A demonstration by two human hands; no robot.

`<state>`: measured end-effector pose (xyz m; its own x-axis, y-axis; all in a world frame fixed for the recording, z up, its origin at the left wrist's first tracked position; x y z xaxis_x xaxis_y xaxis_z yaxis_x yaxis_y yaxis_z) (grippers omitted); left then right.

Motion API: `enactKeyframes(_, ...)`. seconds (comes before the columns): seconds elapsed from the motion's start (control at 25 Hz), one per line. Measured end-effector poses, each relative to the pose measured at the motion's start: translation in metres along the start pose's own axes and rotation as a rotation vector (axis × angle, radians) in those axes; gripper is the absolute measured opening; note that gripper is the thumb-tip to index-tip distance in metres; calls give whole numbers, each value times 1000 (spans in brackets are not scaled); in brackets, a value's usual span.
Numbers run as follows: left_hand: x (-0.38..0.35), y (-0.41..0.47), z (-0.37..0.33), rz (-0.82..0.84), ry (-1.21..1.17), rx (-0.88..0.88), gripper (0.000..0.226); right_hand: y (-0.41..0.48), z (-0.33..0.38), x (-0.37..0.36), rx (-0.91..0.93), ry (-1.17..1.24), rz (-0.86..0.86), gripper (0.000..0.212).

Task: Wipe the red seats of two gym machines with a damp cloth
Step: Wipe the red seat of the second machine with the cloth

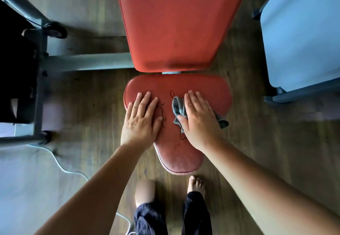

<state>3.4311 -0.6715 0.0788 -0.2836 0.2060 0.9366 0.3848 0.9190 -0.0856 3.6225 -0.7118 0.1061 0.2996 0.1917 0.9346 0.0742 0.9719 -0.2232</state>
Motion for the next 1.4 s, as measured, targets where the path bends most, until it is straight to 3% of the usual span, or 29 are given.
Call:
enactKeyframes(0.12,2,0,-1,3,13,7,63,4,11,5,-420,291,46,69)
enactKeyframes(0.2,4,1,-2,25,22,11,63,1,11,14,-422,372,82,69)
enactKeyframes(0.32,7,3,-2,57,24,23,63,-5,2,30,66,136,19,66)
enactKeyframes(0.4,7,4,-1,67,28,21,63,2,-11,29,391,-83,149,65)
enactKeyframes(0.48,7,3,-1,57,33,16,62,12,-19,19,497,-166,219,65)
enactKeyframes(0.64,3,0,-1,1,49,-4,61,-2,-3,-2,237,-114,129,64)
enactKeyframes(0.96,-6,0,1,-21,82,-17,62,81,12,2,48,-160,74,64)
enactKeyframes(1.16,-6,0,2,-22,68,-15,63,-25,12,-7,193,-130,129,61)
enactKeyframes(1.32,-9,-1,3,-53,62,-22,62,92,8,4,38,-205,42,61)
enactKeyframes(1.4,-8,0,2,-45,55,-14,62,104,7,3,-19,-205,55,61)
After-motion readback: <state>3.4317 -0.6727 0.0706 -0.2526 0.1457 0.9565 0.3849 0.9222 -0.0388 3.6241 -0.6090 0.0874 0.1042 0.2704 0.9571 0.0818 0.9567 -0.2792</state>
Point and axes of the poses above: each hand's wrist, its own y-axis towards the middle knuckle, its own x-axis out of the back of the hand, z = x × y, the point moved 3 cm from there along y, towards the middle knuckle, and after that the axes turned 1 degree about x, right-handed, at the moved point
